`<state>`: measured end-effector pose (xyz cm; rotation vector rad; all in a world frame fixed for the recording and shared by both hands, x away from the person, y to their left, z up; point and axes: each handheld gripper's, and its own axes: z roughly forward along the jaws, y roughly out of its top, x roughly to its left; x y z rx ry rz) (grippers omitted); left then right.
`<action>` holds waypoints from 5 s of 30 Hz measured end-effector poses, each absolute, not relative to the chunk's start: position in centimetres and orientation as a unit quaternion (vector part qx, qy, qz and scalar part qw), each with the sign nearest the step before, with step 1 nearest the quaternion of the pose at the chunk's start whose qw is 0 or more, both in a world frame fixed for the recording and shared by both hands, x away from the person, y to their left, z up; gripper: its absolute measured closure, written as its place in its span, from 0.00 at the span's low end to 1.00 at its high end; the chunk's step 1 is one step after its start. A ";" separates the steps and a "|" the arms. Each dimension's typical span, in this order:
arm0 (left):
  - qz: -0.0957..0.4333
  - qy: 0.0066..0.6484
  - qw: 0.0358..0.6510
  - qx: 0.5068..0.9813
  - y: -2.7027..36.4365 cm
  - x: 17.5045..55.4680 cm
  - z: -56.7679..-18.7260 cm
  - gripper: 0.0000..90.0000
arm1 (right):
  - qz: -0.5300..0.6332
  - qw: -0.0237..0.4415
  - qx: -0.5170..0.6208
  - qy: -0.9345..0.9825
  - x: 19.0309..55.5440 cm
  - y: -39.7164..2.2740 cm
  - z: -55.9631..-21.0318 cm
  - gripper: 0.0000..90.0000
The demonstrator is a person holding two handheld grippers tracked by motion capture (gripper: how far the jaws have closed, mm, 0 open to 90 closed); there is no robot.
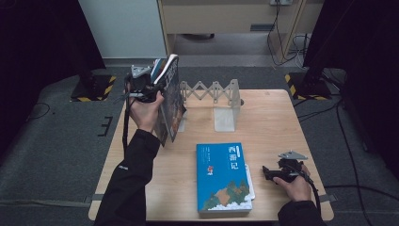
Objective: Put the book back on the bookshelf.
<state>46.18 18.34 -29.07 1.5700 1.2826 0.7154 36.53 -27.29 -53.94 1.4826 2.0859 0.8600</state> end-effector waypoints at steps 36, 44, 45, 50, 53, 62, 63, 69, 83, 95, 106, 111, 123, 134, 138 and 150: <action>0.362 0.526 0.435 0.635 17.1 47.7 -33.2 0.91 | 0.311 0.220 0.537 0.752 36.6 -27.2 -54.0 0.00; 0.357 0.526 0.425 0.645 17.1 47.3 -33.3 0.91 | 0.311 0.220 0.537 0.753 36.6 -27.2 -53.9 0.00; 0.355 0.527 0.425 0.645 17.2 47.2 -33.4 0.91 | 0.311 0.220 0.537 0.753 36.6 -27.2 -54.0 0.00; 0.339 0.532 0.424 0.649 17.6 46.6 -33.6 0.90 | 0.312 0.220 0.536 0.753 36.6 -27.2 -54.0 0.00; 0.322 0.534 0.420 0.659 17.7 46.2 -33.8 0.89 | 0.311 0.220 0.536 0.753 36.6 -27.2 -54.0 0.00; 0.298 0.545 0.421 0.661 18.2 45.6 -33.8 0.86 | 0.312 0.220 0.536 0.753 36.6 -27.2 -54.0 0.00; 0.300 0.545 0.421 0.661 18.1 45.6 -33.7 0.86 | 0.312 0.220 0.536 0.753 36.6 -27.2 -54.0 0.00; 0.316 0.547 0.398 0.665 17.2 46.6 -33.2 0.84 | 0.312 0.220 0.536 0.753 36.6 -27.1 -54.0 0.00; 0.317 0.574 0.360 0.663 16.3 48.9 -33.3 0.91 | 0.313 0.218 0.534 0.755 36.6 -27.1 -54.0 0.00; 0.351 0.590 0.366 0.628 17.0 49.7 -34.0 0.91 | 0.313 0.217 0.533 0.755 36.6 -27.1 -53.9 0.00; 0.367 0.586 0.364 0.623 16.6 50.0 -34.3 0.91 | 0.313 0.218 0.531 0.757 36.7 -27.1 -54.0 0.00; 0.369 0.583 0.359 0.629 16.8 49.7 -34.5 0.86 | 0.314 0.218 0.531 0.757 36.7 -27.1 -54.0 0.00; 0.371 0.556 0.387 0.635 17.0 46.2 -34.6 0.73 | 0.313 0.216 0.531 0.757 36.7 -27.0 -53.9 0.00; 0.378 0.542 0.402 0.634 17.4 43.4 -35.0 0.70 | 0.314 0.216 0.530 0.758 36.7 -27.0 -53.9 0.00; 0.376 0.543 0.405 0.632 18.0 42.4 -34.9 0.69 | 0.313 0.216 0.530 0.758 36.7 -27.0 -53.9 0.00; 0.366 0.518 0.427 0.645 19.1 39.1 -35.9 0.62 | 0.313 0.216 0.529 0.759 36.7 -27.0 -53.9 0.00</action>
